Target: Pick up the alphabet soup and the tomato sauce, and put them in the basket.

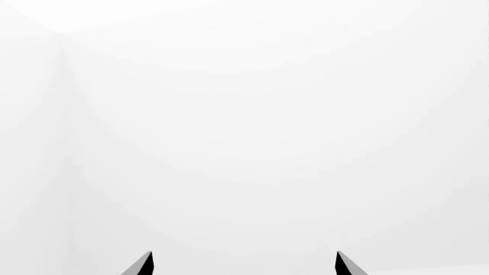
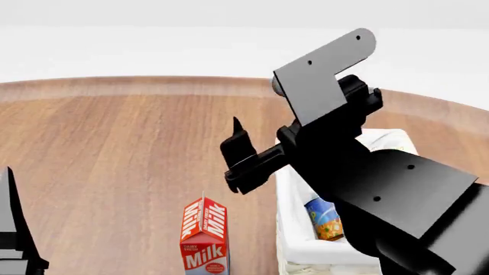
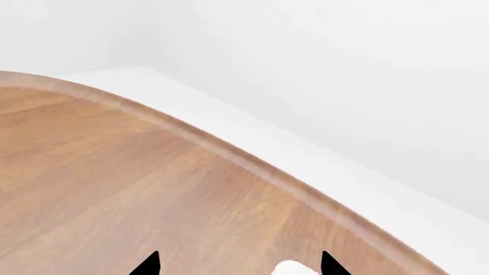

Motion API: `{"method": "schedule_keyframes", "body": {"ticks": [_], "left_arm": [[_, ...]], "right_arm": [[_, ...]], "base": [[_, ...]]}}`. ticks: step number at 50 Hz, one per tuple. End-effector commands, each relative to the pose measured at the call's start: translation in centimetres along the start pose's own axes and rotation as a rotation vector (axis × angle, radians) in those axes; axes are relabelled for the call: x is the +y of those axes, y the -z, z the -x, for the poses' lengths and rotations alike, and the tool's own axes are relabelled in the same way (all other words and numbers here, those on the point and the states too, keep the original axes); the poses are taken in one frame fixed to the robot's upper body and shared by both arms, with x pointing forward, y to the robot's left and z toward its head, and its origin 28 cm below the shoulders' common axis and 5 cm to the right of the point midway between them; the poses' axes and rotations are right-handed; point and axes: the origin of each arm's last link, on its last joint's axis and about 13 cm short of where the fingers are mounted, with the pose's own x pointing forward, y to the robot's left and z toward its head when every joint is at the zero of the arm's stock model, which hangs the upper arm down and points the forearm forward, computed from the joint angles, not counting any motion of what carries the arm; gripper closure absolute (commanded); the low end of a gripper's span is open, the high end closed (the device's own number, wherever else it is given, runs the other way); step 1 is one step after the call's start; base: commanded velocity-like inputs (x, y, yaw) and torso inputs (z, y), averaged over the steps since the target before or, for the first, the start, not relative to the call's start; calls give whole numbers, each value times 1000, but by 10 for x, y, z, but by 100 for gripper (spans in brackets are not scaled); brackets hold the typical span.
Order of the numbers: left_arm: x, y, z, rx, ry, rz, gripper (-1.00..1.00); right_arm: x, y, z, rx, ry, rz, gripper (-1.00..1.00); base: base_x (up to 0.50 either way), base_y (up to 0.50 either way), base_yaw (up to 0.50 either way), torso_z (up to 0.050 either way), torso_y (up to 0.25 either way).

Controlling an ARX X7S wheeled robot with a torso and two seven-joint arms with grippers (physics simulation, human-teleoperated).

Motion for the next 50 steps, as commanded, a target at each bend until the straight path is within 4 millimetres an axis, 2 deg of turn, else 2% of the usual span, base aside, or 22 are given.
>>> {"method": "schedule_keyframes", "body": {"ticks": [1, 5, 8, 13, 14, 17, 27, 28, 29, 30, 34, 36, 40, 41, 42, 45, 49, 50], "left_arm": [[-1, -1, 0, -1, 4, -1, -100], [0, -1, 0, -1, 0, -1, -100], [0, 0, 0, 0, 0, -1, -100], [-1, 1, 0, 2, 3, -1, -100], [-1, 1, 0, 2, 2, 0, -100], [-1, 0, 0, 1, 4, -1, -100], [-2, -1, 0, 1, 6, -3, -100], [-2, -1, 0, 1, 5, -3, -100], [-1, -1, 0, 0, 5, -3, -100], [-1, -2, 0, -1, 6, -4, -100], [-1, -3, 0, -2, 7, -4, -100], [-1, -2, 0, -1, 7, -3, -100], [-1, -3, -1, -2, 5, -4, -100], [-1, -3, -1, -2, 6, -5, -100], [-1, -3, -1, -3, 6, -4, -100], [-2, -3, -1, -2, 8, -4, -100], [-1, -2, -1, -1, 7, -5, -100], [-1, -2, -1, -2, 6, -5, -100]], "right_arm": [[30, 5, 21, 8, -90, 31, -100], [39, 10, 27, 13, -106, 9, -100], [51, 22, 33, 39, -106, 0, -100], [61, 24, 44, 70, -113, 1, -100], [62, 15, 49, 87, -127, -14, -100], [68, 30, 51, 107, -127, -13, -100], [85, 42, 69, 209, -141, -45, -100], [87, 42, 72, 226, -139, -52, -100], [86, 34, 74, 229, -142, -50, -100], [90, 42, 77, 238, -150, -44, -100], [90, 33, 83, 257, -156, -39, -100], [94, 45, 85, 271, -159, -35, -100], [97, 46, 90, 287, -171, -34, -100], [96, 39, 92, 292, -172, -33, -100], [100, 46, 93, 298, -178, -29, -100], [98, 39, 97, 317, -184, -25, -100], [103, 51, 99, 338, -188, -22, -100], [101, 44, 101, 350, -198, -20, -100]], "base": [[0, 0, 0, 0, 0], [0, 0, 0, 0, 0], [0, 0, 0, 0, 0], [0, 0, 0, 0, 0], [0, 0, 0, 0, 0], [0, 0, 0, 0, 0], [0, 0, 0, 0, 0], [0, 0, 0, 0, 0], [0, 0, 0, 0, 0], [0, 0, 0, 0, 0], [0, 0, 0, 0, 0], [0, 0, 0, 0, 0], [0, 0, 0, 0, 0], [0, 0, 0, 0, 0], [0, 0, 0, 0, 0], [0, 0, 0, 0, 0], [0, 0, 0, 0, 0], [0, 0, 0, 0, 0]]}}
